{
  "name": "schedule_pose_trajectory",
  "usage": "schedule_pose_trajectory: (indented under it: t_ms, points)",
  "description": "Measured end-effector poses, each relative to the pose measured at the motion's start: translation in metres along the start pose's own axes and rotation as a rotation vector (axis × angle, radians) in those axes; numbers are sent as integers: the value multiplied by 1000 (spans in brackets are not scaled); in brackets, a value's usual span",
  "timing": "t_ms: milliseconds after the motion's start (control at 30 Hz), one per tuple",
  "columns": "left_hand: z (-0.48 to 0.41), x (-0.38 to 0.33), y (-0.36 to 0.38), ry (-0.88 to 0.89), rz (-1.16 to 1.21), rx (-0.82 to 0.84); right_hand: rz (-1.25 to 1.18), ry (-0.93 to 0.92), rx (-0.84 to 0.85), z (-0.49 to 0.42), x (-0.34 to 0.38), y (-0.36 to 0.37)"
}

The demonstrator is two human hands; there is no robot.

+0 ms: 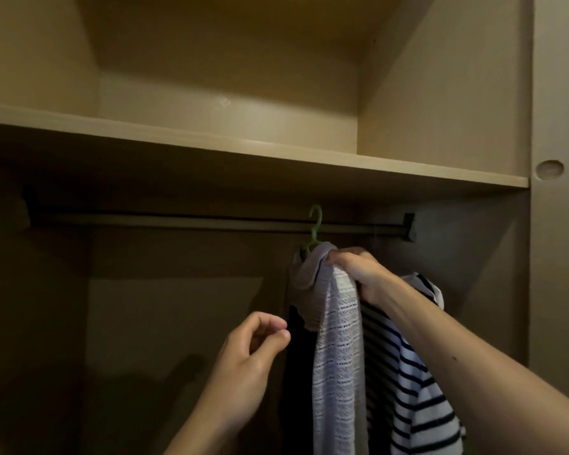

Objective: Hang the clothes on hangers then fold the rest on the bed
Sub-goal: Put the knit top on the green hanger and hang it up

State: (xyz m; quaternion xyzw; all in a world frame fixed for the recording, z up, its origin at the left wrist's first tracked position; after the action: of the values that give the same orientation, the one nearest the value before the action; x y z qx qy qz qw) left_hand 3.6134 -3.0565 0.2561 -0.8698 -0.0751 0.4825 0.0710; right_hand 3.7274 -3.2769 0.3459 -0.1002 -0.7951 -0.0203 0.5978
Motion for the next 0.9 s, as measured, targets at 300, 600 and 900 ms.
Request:
schedule_pose_trajectory:
  t_ms: [300, 600, 900]
  points:
    - [-27, 5, 36, -4, -46, 57, 140, 36, 108, -24, -26, -17]
    - [-31, 9, 79, 13, -52, 72, 152, 15, 48, -33, -29, -21]
    - [-7, 13, 83, -54, -91, -32, 478, -193, -98, -30, -36, -37]
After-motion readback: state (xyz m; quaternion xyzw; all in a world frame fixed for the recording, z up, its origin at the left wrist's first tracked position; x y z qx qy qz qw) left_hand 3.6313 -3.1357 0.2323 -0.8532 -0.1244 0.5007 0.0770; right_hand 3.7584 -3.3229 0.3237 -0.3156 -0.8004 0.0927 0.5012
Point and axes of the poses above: each hand's wrist, its own z-axis away from the middle knuckle, its own y-axis out of the palm, x = y × z, the point moved 3 cm from there along -z, towards the middle knuckle, and after that the axes turned 4 degrees about -z, right-handed, at the moved point
